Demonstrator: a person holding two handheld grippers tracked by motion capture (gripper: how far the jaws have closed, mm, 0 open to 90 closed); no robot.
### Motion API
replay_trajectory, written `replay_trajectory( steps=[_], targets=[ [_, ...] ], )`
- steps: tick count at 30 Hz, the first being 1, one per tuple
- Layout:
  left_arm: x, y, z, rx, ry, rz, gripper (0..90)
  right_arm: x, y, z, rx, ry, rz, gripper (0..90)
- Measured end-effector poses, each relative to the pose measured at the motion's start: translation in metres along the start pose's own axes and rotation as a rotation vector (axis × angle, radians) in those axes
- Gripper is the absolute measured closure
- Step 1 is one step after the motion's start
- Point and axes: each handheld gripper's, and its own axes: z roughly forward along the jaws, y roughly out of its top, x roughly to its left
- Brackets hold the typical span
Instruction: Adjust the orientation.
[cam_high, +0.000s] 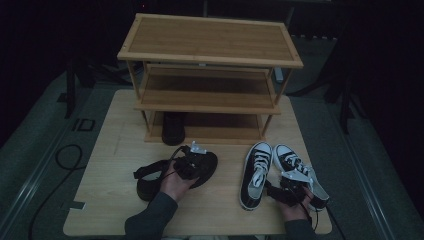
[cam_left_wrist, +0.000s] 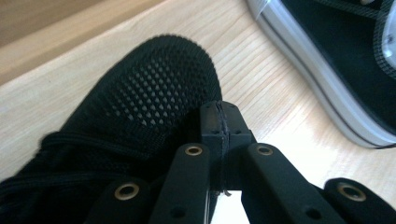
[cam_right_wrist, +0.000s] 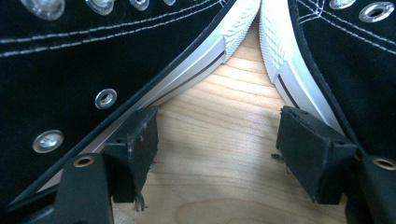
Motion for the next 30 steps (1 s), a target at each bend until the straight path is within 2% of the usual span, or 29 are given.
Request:
replay_trajectory(
  steps=[1,5,7,10,13,19,21,23,26,27,30],
  targets=[
    [0.001,0.001,-0.007,-0.015,-0.015,0.0,89.9,0.0,0.0,0.0,0.0,0.0,0.0,28.9],
    [0.003,0.005,-0.035,-0.068,-0.017,0.011,89.5,0.0,0.0,0.0,0.0,0.0,-0.004,28.9],
    [0.008,0.007,-0.054,-0.095,-0.004,0.023,89.7,0.0,0.0,0.0,-0.001,0.0,-0.002,28.9],
    [0.019,0.008,-0.077,-0.11,0.028,0.045,89.8,0.0,0.0,0.0,-0.001,0.0,-0.001,28.9],
    [0.035,0.005,-0.094,-0.113,0.061,0.04,89.8,0.0,0.0,0.0,-0.001,0.0,-0.001,29.0],
    [0.07,-0.01,-0.116,-0.128,0.117,-0.001,89.9,0.0,0.0,0.0,0.0,0.0,0.0,28.9],
    [0.074,-0.012,-0.118,-0.129,0.123,-0.003,90.0,0.0,0.0,0.0,0.0,0.0,-0.001,28.9],
    [0.088,-0.023,-0.123,-0.123,0.145,-0.023,90.0,0.0,0.0,0.0,-0.001,-0.001,-0.003,28.9],
    [0.1,-0.035,-0.124,-0.109,0.152,-0.043,90.0,0.0,0.0,0.0,0.0,0.0,-0.001,28.9],
    [0.1,-0.035,-0.124,-0.109,0.152,-0.043,90.0,0.0,0.0,0.0,0.0,0.0,-0.001,28.9],
    [0.113,-0.051,-0.119,-0.1,0.136,-0.057,90.0,0.0,0.0,0.0,0.0,0.0,-0.001,28.9]
  ],
)
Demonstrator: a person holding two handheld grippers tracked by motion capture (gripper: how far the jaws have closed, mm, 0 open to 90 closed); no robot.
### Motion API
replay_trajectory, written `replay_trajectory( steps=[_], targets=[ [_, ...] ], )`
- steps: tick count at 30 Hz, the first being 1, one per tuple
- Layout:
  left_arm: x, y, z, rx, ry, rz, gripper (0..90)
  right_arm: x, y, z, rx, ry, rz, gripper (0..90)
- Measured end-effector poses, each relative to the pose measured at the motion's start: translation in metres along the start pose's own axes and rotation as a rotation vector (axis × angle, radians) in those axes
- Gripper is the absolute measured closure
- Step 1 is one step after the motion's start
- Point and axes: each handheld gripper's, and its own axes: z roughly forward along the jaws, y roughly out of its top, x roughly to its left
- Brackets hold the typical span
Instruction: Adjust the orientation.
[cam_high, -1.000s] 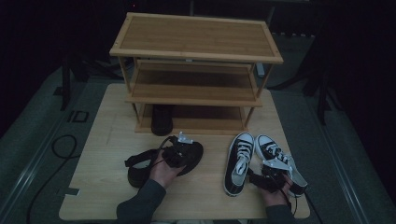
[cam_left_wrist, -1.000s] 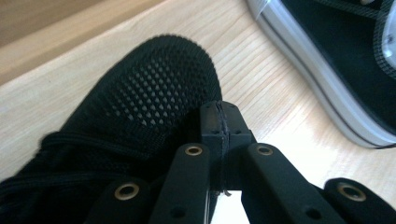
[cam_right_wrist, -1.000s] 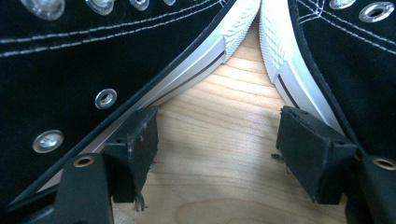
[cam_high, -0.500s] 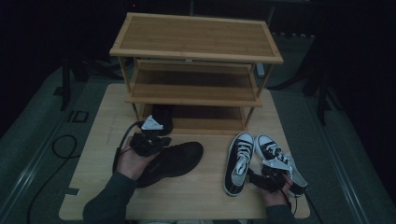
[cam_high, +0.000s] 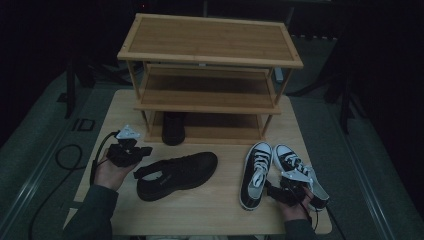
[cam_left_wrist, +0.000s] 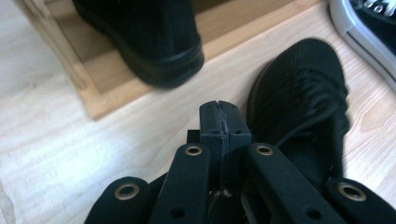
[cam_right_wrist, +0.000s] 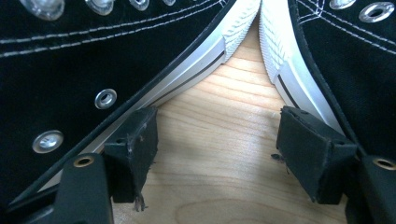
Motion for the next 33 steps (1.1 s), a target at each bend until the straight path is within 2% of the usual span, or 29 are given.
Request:
replay_trajectory(
  steps=[10,26,33],
  targets=[
    [0.021,-0.035,0.014,0.033,-0.005,-0.063,90.0,0.0,0.0,0.0,0.0,0.0,0.0,28.9],
    [0.016,-0.076,0.024,0.065,-0.007,-0.093,90.0,0.0,0.0,0.0,0.0,0.0,0.0,28.9],
    [0.013,-0.081,0.023,0.078,-0.002,-0.09,90.0,0.0,0.0,0.0,0.0,0.0,0.0,28.9]
  ],
)
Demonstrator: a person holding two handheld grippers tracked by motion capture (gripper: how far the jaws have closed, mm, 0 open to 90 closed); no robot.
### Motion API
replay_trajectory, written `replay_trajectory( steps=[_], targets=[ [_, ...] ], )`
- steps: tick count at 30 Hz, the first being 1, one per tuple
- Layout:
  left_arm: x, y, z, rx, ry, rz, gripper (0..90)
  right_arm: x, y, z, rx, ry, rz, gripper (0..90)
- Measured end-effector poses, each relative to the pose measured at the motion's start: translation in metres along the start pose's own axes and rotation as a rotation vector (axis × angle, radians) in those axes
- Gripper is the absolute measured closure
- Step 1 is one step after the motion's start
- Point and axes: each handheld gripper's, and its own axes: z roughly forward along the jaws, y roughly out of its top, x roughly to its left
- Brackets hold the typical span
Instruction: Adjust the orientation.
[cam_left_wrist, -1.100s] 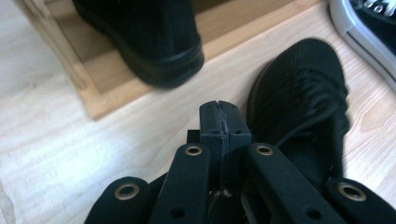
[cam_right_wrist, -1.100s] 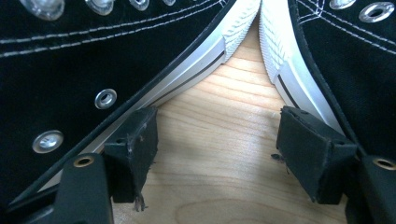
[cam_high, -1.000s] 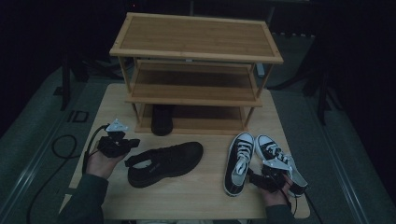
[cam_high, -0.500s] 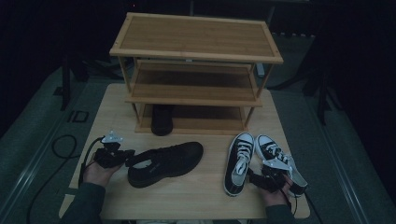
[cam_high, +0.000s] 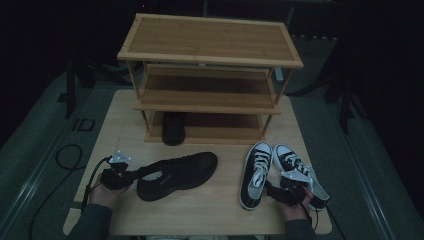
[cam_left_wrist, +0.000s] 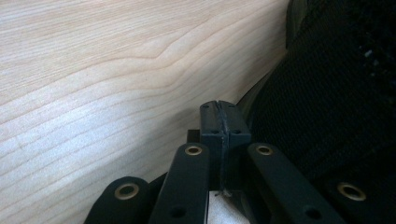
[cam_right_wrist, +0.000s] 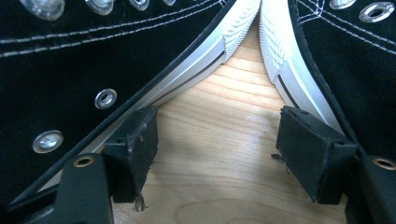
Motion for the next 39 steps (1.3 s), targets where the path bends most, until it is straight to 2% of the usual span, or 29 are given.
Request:
replay_trajectory(
  steps=[6,7,8,9,10,11,12,15,21,29,32,36,39],
  targets=[
    [-0.011,-0.002,0.001,0.013,-0.034,0.031,90.0,0.0,0.0,0.0,0.0,0.0,0.001,28.9],
    [-0.018,-0.002,0.004,0.016,-0.053,0.049,90.0,0.0,0.0,0.0,0.0,0.0,0.001,28.9],
    [-0.018,-0.002,0.004,0.016,-0.053,0.049,90.0,0.0,0.0,0.0,0.0,0.0,0.001,28.9],
    [-0.028,-0.001,0.009,0.022,-0.081,0.072,90.0,0.0,0.0,0.0,0.0,0.0,0.001,28.9],
    [-0.028,-0.001,0.009,0.022,-0.081,0.072,90.0,0.0,0.0,0.0,0.0,0.0,0.001,28.9],
    [-0.037,0.0,0.014,0.015,-0.1,0.091,90.0,0.0,0.0,0.0,0.0,0.0,0.001,28.9],
    [-0.037,0.0,0.014,0.015,-0.1,0.091,90.0,0.0,0.0,0.0,0.0,0.0,0.001,28.9],
    [-0.051,0.002,0.019,0.012,-0.126,0.119,90.0,0.0,0.0,0.0,0.0,0.0,0.001,28.9],
    [-0.077,0.006,0.028,0.032,-0.188,0.167,90.0,0.0,0.0,0.0,0.0,0.0,0.001,28.9],
    [-0.098,0.014,0.039,0.035,-0.239,0.192,90.0,0.0,0.0,0.0,0.0,0.0,0.0,28.9],
    [-0.103,0.019,0.044,0.043,-0.236,0.191,90.0,0.0,0.0,0.0,0.0,0.0,0.0,28.9],
    [-0.105,0.024,0.043,0.062,-0.189,0.182,84.4,0.0,0.0,0.0,0.0,0.0,0.0,28.9],
    [-0.106,0.029,0.035,0.056,-0.148,0.169,82.4,0.0,0.0,0.0,0.0,0.001,0.0,28.9]
  ],
)
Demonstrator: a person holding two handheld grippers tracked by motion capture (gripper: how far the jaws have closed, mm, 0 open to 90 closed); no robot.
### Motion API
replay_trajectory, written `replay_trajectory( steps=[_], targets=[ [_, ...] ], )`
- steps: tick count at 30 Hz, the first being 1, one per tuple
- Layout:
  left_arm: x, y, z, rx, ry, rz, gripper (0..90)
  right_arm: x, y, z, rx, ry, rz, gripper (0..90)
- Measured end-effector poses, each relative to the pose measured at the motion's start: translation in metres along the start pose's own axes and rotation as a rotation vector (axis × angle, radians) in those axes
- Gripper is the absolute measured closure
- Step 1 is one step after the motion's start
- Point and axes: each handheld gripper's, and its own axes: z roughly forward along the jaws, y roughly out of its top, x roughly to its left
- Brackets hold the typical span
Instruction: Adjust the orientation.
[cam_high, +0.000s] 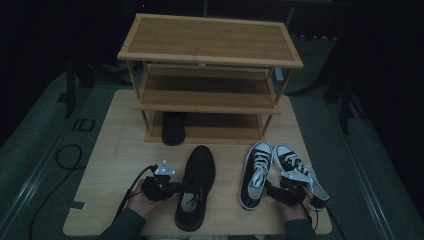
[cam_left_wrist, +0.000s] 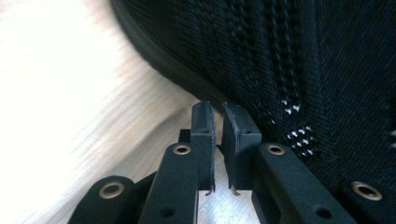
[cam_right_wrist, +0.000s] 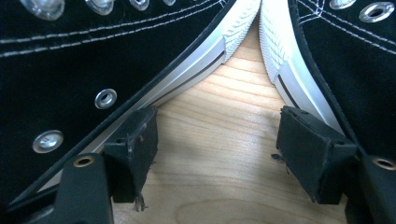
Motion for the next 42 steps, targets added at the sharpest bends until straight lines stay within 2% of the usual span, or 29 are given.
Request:
replay_trajectory(
  steps=[4,7,10,15,22,35,40,42],
  targets=[
    [-0.001,0.008,-0.016,-0.052,0.005,-0.027,77.8,0.0,0.0,0.0,0.0,0.0,0.0,28.9],
    [-0.005,0.017,-0.026,-0.084,0.011,-0.029,74.6,0.0,0.0,0.0,0.0,0.0,-0.001,28.9],
    [-0.012,0.024,-0.032,-0.103,0.024,-0.03,72.1,0.0,0.0,0.0,0.0,0.0,-0.001,28.9],
    [-0.021,0.032,-0.039,-0.122,0.02,-0.031,68.1,0.0,0.0,0.0,0.0,0.0,-0.001,28.9],
    [-0.027,0.037,-0.045,-0.14,0.018,-0.031,63.9,0.0,0.0,0.0,0.0,0.0,-0.001,28.9],
    [-0.037,0.038,-0.047,-0.133,-0.012,-0.018,60.1,0.0,0.0,0.0,0.0,0.0,-0.001,28.9],
    [-0.04,0.037,-0.037,-0.098,-0.004,-0.021,60.6,0.0,0.0,0.0,0.0,0.0,0.0,28.9],
    [-0.04,0.036,-0.032,-0.072,0.023,-0.018,62.3,0.0,0.0,0.0,0.0,0.0,-0.001,28.9]
  ],
)
